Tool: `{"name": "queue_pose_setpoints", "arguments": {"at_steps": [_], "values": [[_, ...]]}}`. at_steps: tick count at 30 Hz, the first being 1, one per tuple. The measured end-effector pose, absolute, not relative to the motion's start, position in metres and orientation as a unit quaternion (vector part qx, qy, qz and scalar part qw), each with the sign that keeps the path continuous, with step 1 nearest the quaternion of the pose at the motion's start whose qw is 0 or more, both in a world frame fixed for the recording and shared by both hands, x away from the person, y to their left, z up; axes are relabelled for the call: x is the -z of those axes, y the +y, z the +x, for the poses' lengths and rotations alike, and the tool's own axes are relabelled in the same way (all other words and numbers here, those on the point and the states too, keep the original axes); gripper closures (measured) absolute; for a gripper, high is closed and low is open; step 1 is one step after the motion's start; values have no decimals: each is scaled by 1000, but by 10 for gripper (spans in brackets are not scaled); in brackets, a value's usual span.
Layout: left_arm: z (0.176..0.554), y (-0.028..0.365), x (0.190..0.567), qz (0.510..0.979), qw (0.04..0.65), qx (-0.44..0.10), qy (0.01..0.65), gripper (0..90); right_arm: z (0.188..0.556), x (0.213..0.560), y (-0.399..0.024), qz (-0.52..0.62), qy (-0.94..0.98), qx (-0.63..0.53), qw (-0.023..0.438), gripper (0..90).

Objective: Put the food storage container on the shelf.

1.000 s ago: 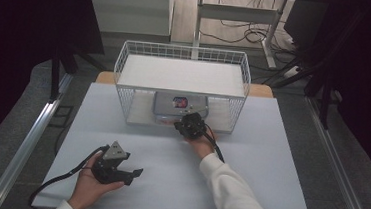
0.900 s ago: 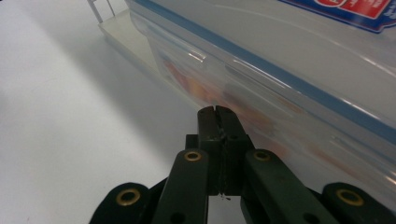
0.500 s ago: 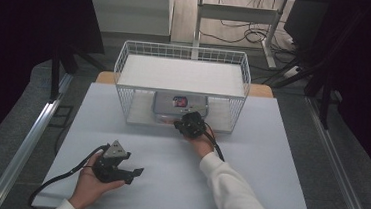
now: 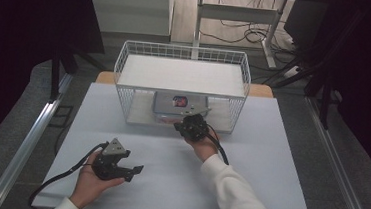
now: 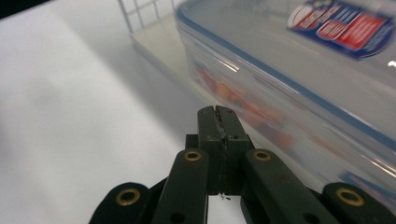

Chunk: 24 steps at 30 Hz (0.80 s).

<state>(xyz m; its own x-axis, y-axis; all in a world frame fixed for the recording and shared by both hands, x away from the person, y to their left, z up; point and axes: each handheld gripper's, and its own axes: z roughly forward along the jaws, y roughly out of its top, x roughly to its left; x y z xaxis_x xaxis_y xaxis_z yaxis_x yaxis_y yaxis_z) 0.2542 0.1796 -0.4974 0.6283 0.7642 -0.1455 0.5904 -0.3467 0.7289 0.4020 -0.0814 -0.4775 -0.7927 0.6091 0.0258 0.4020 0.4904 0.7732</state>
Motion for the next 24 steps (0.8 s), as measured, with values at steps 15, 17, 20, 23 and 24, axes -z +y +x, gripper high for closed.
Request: {"name": "queue_pose_setpoints", "arguments": {"at_steps": [15, 17, 20, 23, 24], "values": [[244, 183, 492, 817, 388, -132, 406, 262, 315, 456, -197, 307, 846, -416, 131, 888], [243, 184, 491, 815, 390, -133, 408, 260, 299, 460, -220, 324, 840, -419, 117, 887], [241, 185, 491, 816, 386, -138, 407, 258, 294, 463, -227, 326, 841, -417, 109, 882], [241, 185, 491, 816, 384, -143, 407, 258, 288, 469, -233, 328, 839, -422, 104, 731], [241, 185, 491, 815, 385, -143, 408, 258, 287, 470, -234, 330, 836, -425, 108, 632]]}}
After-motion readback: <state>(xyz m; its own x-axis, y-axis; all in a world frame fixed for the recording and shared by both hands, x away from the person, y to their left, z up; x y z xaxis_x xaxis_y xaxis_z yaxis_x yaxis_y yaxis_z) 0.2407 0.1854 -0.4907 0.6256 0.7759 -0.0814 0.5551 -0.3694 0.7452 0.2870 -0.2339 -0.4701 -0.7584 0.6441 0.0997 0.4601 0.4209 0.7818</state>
